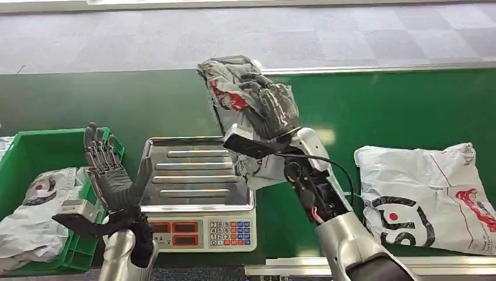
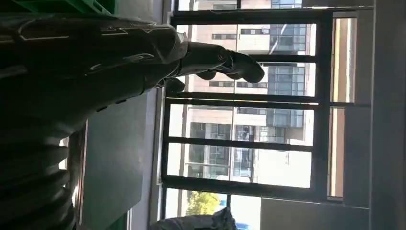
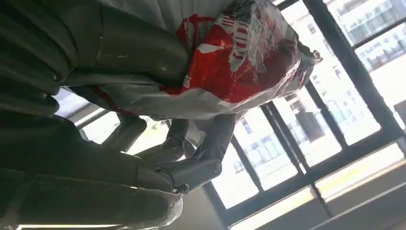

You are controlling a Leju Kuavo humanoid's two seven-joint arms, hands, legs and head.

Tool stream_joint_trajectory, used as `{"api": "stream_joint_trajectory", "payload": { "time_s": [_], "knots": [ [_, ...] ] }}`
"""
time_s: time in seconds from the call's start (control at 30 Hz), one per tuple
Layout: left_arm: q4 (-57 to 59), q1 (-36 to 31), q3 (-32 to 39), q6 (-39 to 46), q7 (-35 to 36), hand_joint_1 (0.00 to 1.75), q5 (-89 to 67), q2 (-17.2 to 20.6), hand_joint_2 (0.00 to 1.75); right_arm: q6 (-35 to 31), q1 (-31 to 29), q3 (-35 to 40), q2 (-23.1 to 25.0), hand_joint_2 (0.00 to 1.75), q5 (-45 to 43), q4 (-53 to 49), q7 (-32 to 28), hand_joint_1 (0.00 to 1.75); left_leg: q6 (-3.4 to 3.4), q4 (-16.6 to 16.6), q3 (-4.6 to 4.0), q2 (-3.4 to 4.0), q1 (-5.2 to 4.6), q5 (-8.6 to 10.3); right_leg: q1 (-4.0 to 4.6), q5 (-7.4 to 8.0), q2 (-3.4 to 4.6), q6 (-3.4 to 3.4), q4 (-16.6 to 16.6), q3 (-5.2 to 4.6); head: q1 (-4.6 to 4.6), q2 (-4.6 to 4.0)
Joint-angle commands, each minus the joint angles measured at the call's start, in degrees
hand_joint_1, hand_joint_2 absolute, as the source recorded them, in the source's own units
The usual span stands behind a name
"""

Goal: Moved the parcel from conveyor to table for the left to box.

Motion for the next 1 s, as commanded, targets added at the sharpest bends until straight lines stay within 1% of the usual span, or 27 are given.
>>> {"api": "stream_joint_trajectory", "payload": {
  "time_s": [0.03, 0.1, 0.33, 0.4, 0.5, 0.57, 0.6, 0.67, 0.73, 0.77, 0.8, 0.83, 0.9, 0.97, 1.0],
  "knots": [
    [2.21, 0.34, 1.7, -0.25, -0.18, 0.0, 0.26, 0.74, 1.75, 0.67, -7.01, 8.04, 1.88, 1.75, 0.52, 13.62, 0.47, 1.75, 0.02, -0.03, 0.14, 0.08, 0.02, -0.02, 0.02, 0.02, 0.12, -0.02, -0.07, 0.13, 0.02, 0.0],
    [2.21, 0.34, 1.7, -0.25, -0.18, 0.0, 0.26, 0.74, 1.75, 0.67, -7.01, 8.04, 1.88, 1.75, 0.52, 13.62, 0.47, 1.75, 0.02, -0.01, 0.04, 0.04, -0.02, 0.0, -0.02, 0.01, 0.05, 0.01, -0.03, 0.05, 0.02, 0.0],
    [2.21, 0.34, 1.7, -0.25, -0.18, 0.0, 0.26, 0.74, 1.75, 0.67, -7.01, 8.04, 1.88, 1.75, 0.52, 13.62, 0.47, 1.75, 0.0, -0.03, 0.12, -0.01, 0.03, -0.02, 0.03, 0.03, 0.05, -0.04, -0.1, 0.15, 0.0, 0.0],
    [2.45, 0.2, 1.63, -0.28, -0.18, 0.0, 0.07, 0.61, 1.75, 1.85, -7.51, 8.59, 1.96, 1.75, 0.59, 14.88, 0.42, 1.75, 0.01, 0.01, 0.04, -0.03, -0.01, -0.01, -0.02, 0.01, 0.01, -0.01, -0.03, 0.06, 0.0, 0.0],
    [2.19, 0.56, 1.87, 0.0, -0.18, 0.0, -0.18, 0.53, 1.75, 8.58, -9.1, 10.93, 3.92, 1.75, -0.47, 20.78, 1.43, 1.75, 0.01, 0.0, 0.06, 0.02, -0.01, -0.02, -0.01, 0.02, 0.06, -0.01, -0.04, 0.06, 0.02, 0.0],
    [2.27, 0.79, 1.96, 0.07, -0.18, 0.0, -0.24, 0.67, 1.75, 11.11, -9.06, 11.33, 4.61, 1.75, -1.56, 22.36, 0.81, 1.75, 0.01, -0.01, 0.12, 0.1, 0.02, -0.03, 0.02, 0.03, 0.14, -0.02, -0.07, 0.11, 0.02, 0.0],
    [2.24, 0.83, 2.0, 0.08, -0.18, 0.0, -0.23, 0.67, 1.75, 11.36, -9.08, 11.38, 4.68, 1.75, -1.89, 22.45, 0.3, 1.75, 0.01, -0.02, 0.1, 0.08, 0.0, -0.02, -0.01, 0.03, 0.1, -0.01, -0.05, 0.09, 0.02, 0.0],
    [2.27, 0.88, 1.96, -0.08, -0.18, 0.0, -0.3, 0.68, 1.75, 14.87, -8.89, 10.0, 5.67, 1.75, -5.5, 22.9, -3.07, 1.75, 0.01, -0.02, 0.09, 0.01, 0.01, -0.01, 0.01, 0.02, 0.06, -0.02, -0.07, 0.11, 0.02, 0.0],
    [2.0, 1.01, 2.18, 0.58, -0.18, 0.0, -0.43, 0.56, 1.75, 17.8, -8.52, 7.39, 6.81, 1.75, -10.52, 23.03, -3.49, 1.75, 0.01, -0.01, 0.09, 0.03, 0.04, -0.02, 0.04, 0.03, 0.09, -0.03, -0.08, 0.11, 0.02, 0.0],
    [1.88, 1.19, 2.16, 0.61, -0.18, 0.0, -0.42, 0.65, 1.75, 18.66, -8.35, 6.53, 7.16, 1.75, -12.34, 22.96, -2.99, 1.75, 0.01, 0.0, 0.07, 0.02, 0.02, -0.03, 0.02, 0.01, 0.07, -0.02, -0.05, 0.09, 0.02, 0.0],
    [2.61, 1.21, 1.85, 0.6, -0.18, 0.0, -0.45, 0.82, 1.75, 16.78, -8.15, 1.23, 7.77, 1.75, -17.62, 24.03, 4.66, 1.75, 0.01, 0.0, 0.06, 0.02, 0.0, -0.02, 0.0, 0.01, 0.06, -0.01, -0.04, 0.07, 0.02, 0.0],
    [3.36, 0.65, 1.48, 0.53, -0.18, 0.0, -0.65, 0.7, 1.75, 16.73, -8.41, 0.87, 6.88, 1.75, -17.99, 24.85, 7.98, 1.75, 0.01, -0.01, 0.04, 0.01, -0.01, -0.01, -0.01, 0.01, 0.04, -0.01, -0.04, 0.05, 0.02, 0.0],
    [4.36, -0.15, 1.03, -0.5, -0.18, 0.0, 0.28, 0.43, 1.75, 18.32, -8.53, 0.05, 5.5, 1.75, -19.45, 25.94, 9.86, 1.75, 0.01, -0.02, 0.05, -0.15, 0.0, 0.02, 0.0, 0.0, -0.11, -0.01, -0.06, 0.11, 0.0, 0.0],
    [5.82, -1.14, 0.65, -0.99, -0.18, 0.0, 0.16, 0.32, 1.75, 22.07, -8.55, -0.2, 4.46, 1.75, -20.49, 27.63, 12.44, 1.75, 0.02, -0.01, 0.04, -0.26, 0.02, 0.05, 0.01, 0.0, -0.22, 0.0, -0.08, 0.11, 0.0, 0.0],
    [6.49, -1.55, 0.43, -1.21, -0.18, 0.0, 0.21, 0.26, 1.75, 25.57, -8.27, -1.7, 4.27, 1.75, -22.49, 28.33, 13.16, 1.75, 0.02, 0.0, 0.06, -0.23, 0.02, 0.04, 0.02, 0.0, -0.21, 0.0, -0.09, 0.13, 0.02, 0.0]
  ]
}}
